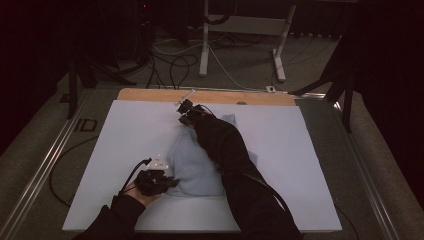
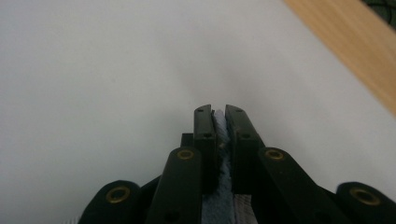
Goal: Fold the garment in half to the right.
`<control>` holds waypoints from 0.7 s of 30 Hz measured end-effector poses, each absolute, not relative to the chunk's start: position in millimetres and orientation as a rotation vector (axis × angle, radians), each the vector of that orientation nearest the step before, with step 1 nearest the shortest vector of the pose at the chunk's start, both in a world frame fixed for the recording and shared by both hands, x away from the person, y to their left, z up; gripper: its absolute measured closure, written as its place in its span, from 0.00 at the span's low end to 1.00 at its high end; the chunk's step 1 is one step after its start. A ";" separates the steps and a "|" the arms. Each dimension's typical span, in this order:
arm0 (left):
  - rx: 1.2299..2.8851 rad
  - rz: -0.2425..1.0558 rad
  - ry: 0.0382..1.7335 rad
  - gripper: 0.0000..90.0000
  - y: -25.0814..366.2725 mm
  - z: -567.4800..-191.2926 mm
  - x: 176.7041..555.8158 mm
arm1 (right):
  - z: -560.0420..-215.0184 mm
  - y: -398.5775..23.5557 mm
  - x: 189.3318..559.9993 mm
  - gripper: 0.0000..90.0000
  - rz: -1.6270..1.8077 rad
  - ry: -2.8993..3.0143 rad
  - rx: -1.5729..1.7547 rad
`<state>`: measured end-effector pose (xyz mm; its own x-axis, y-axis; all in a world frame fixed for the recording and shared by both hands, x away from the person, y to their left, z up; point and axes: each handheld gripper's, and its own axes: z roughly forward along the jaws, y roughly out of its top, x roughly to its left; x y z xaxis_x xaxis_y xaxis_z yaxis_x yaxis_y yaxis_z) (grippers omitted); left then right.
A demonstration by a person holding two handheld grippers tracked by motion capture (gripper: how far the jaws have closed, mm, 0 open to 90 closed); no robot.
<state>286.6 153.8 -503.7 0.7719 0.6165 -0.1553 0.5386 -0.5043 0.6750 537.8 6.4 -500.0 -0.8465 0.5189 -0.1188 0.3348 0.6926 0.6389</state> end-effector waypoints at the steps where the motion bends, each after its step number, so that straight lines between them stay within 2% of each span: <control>1: 2.221 0.135 0.855 0.95 153.7 -503.5 286.6 | -500.0 6.4 537.8 0.94 0.903 2.614 0.676; 21: 2.232 0.175 0.811 0.95 144.5 -479.0 281.8 | -457.2 -8.1 532.4 0.95 1.002 2.562 0.643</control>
